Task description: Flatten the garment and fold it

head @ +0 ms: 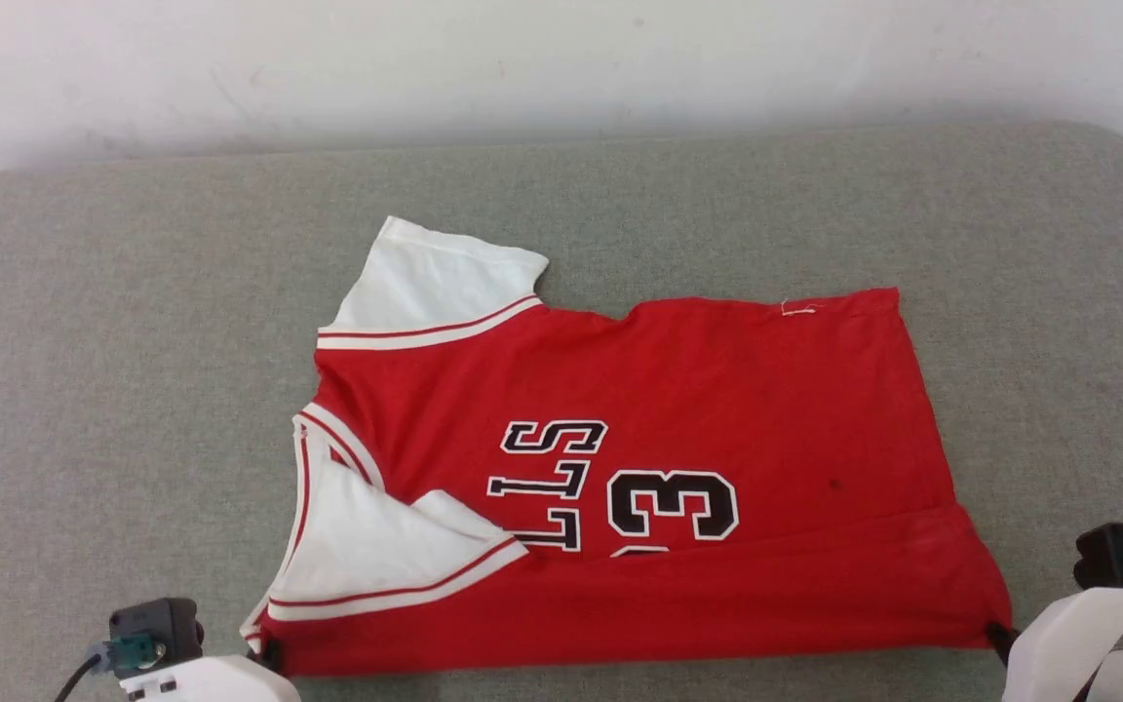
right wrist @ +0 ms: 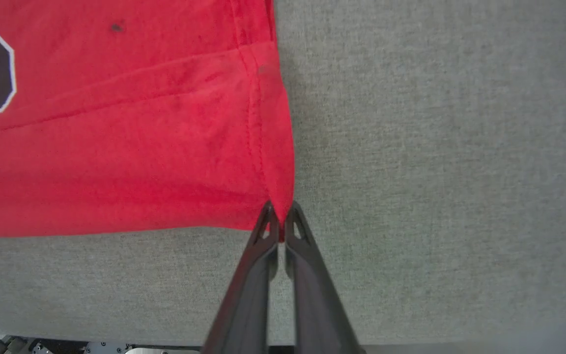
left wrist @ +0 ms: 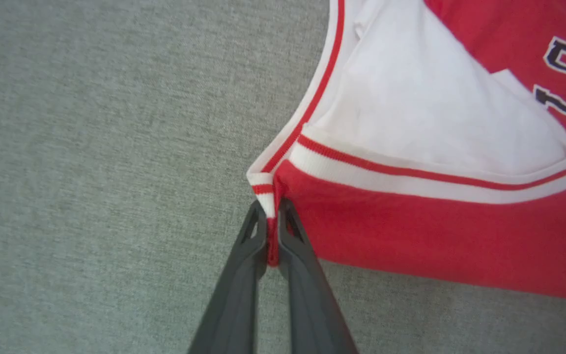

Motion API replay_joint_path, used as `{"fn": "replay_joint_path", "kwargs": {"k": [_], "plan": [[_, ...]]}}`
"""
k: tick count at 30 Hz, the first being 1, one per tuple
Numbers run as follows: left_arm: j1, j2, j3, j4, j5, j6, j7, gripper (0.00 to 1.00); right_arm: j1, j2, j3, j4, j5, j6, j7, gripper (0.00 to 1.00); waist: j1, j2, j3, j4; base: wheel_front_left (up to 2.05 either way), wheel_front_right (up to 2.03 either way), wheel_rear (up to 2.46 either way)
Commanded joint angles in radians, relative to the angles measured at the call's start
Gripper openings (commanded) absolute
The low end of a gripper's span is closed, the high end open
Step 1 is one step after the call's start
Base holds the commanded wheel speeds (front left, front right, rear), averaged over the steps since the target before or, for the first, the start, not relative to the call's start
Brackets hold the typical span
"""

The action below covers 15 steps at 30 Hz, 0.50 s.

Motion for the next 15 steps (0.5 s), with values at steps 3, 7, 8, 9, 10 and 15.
{"fn": "replay_joint_path", "kwargs": {"k": [3, 7, 8, 9, 10, 15], "plan": [[0.009, -0.011, -0.009, 0.012, -0.016, 0.007, 0.013, 0.00, 0.006, -0.003, -0.002, 0.057, -0.003, -0.002, -0.019, 0.00, 0.0002, -0.0001, 0.014, 0.001, 0.00, 0.00, 0.00], [-0.014, -0.037, -0.026, 0.060, -0.027, -0.005, 0.008, 0.00, -0.009, -0.003, 0.001, 0.143, -0.004, -0.002, -0.059, 0.00, 0.0002, -0.0001, 0.025, 0.007, 0.00, 0.00, 0.00], [-0.021, -0.043, -0.030, 0.076, -0.032, -0.011, 0.006, 0.00, -0.013, -0.003, 0.005, 0.164, -0.003, -0.002, -0.069, 0.00, 0.0002, -0.0001, 0.026, 0.008, 0.00, 0.00, 0.00], [-0.028, -0.048, -0.034, 0.092, -0.036, -0.018, 0.004, 0.00, -0.017, -0.003, 0.008, 0.183, -0.001, -0.002, -0.078, 0.00, 0.0002, -0.0001, 0.026, 0.009, 0.00, 0.00, 0.00], [-0.033, -0.051, -0.036, 0.107, -0.038, -0.023, 0.001, 0.00, -0.020, -0.003, 0.012, 0.198, 0.002, -0.002, -0.087, 0.00, 0.0002, -0.0001, 0.024, 0.009, 0.00, 0.00, 0.00], [-0.038, -0.077, -0.017, 0.139, -0.064, -0.037, -0.043, 1.00, -0.017, -0.003, 0.018, 0.223, 0.043, -0.002, -0.168, 1.00, 0.0002, -0.0001, -0.008, 0.010, 0.00, 0.00, 0.00]]}}
